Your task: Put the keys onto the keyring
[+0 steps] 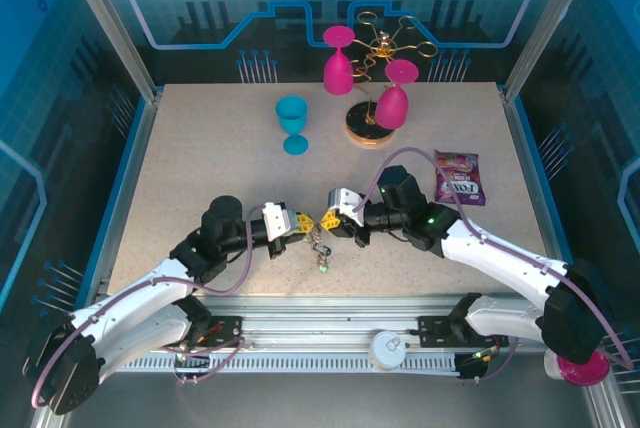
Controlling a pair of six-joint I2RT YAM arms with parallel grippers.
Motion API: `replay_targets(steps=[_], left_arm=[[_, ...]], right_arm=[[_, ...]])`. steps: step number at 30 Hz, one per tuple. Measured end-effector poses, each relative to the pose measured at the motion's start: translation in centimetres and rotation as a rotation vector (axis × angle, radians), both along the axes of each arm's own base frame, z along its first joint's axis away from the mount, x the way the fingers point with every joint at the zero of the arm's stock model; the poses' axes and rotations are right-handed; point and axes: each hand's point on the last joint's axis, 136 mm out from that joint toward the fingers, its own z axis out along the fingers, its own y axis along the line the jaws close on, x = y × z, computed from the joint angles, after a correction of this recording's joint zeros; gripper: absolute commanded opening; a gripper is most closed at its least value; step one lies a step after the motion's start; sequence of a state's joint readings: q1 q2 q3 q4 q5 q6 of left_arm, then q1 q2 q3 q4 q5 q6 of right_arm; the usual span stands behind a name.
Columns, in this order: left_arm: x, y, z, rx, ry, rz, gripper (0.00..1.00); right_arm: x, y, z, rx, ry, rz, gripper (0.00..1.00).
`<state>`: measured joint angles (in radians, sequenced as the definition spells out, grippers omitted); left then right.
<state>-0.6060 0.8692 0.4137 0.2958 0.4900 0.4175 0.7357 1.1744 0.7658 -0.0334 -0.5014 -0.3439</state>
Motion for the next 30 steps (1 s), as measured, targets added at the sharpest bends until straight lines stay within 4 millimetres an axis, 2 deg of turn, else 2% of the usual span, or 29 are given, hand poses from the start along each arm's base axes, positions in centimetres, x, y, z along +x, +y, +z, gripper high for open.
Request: replay_targets(steps=[9, 17, 18, 19, 21, 27, 30], left_arm=[[0.1, 0.0, 0.2, -0.016, -0.02, 0.003, 0.0], [0.3, -0.1, -0.2, -0.057, 0.003, 0.015, 0.0], [0.3, -0.2, -0.2, -0.063, 0.003, 0.015, 0.0], [0.4, -0.2, -0.1, -0.069, 0.004, 0.016, 0.0], [0.5, -0.3, 0.3, -0.082, -0.004, 0.013, 0.0], [0.5, -0.4, 1.2, -0.108, -0.039, 0.006, 0.0], [0.4, -0.5, 1.4, -0.114, -0.045, -0.001, 0.0]], right_arm=[[0.1, 0.0, -0.1, 0.004, 0.015, -0.006, 0.0], [0.5, 0.7, -1.8, -0.006, 0.095, 0.002, 0.0], [0.5, 0.7, -1.8, -0.005, 0.098, 0.0, 0.03], [0.6, 0.7, -1.6, -0.001, 0.096, -0.005, 0.14], [0.8, 0.5, -1.2, 0.013, 0.094, -0.018, 0.25], [0.6, -0.1, 1.1, 0.083, 0.014, -0.028, 0.27], [0.7, -0.1, 1.6, 0.098, -0.006, -0.027, 0.26]])
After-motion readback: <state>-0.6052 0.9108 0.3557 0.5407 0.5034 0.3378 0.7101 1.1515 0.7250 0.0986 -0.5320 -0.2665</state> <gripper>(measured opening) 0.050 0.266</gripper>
